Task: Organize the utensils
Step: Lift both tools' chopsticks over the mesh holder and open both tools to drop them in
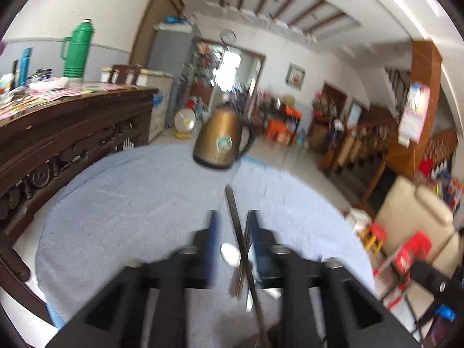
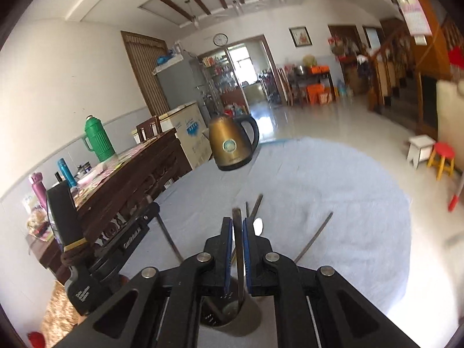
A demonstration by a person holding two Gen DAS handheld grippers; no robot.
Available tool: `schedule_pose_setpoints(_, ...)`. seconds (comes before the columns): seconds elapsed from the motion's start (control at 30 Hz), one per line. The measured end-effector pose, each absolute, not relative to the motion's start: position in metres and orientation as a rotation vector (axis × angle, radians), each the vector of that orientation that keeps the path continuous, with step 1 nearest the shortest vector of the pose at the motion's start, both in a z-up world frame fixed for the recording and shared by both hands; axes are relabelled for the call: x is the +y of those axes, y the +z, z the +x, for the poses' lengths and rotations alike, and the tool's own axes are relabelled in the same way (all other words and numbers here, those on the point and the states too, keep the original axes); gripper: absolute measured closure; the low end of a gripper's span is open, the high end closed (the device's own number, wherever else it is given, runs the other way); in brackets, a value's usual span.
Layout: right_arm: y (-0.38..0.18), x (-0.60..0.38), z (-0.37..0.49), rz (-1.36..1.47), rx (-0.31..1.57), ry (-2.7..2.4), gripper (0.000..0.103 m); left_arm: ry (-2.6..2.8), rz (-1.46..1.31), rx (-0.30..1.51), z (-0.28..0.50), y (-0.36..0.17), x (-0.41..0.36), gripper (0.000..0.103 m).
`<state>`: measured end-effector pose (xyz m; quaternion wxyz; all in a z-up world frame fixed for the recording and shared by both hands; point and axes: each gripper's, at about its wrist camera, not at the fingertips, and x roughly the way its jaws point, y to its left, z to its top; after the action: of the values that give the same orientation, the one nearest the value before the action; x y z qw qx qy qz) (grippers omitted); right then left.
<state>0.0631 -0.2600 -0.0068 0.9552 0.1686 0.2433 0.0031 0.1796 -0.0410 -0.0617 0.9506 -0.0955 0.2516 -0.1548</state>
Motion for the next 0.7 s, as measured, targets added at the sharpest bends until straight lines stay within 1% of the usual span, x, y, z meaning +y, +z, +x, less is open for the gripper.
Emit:
schedule_pose_setpoints(0.03, -0.010, -0.265, 0.062, 0.363, 0.503, 0.015, 0.076, -0.320, -0.172, 0.528, 0.177, -0.061, -0.040, 0.046)
schedule_pose_setpoints(0.07, -0.013, -0.271, 0.060, 0.398, 0.505, 0.027, 0.068, -0.323, -0.165, 0.522, 0.173, -0.060, -0.039, 0.046)
schedule_pose_setpoints(0.13, -0.019, -0.282, 0.054, 0.448, 0.481, 0.024, 0.060, -0.331, -0.133, 0.496, 0.160, -0.057, -0.035, 0.044)
schedule_pose_setpoints(0.37, -0.010, -0.303, 0.030, 0.499, 0.414, -0.035, 0.060, -0.284, -0.036, 0.515, 0.123, -0.050, -0.027, 0.039)
schedule_pose_setpoints(0.7, -0.005, -0.298, 0.019, 0.473, 0.434, -0.028, 0.060, -0.183, 0.061, 0.476, 0.084, -0.029, -0.018, 0.032)
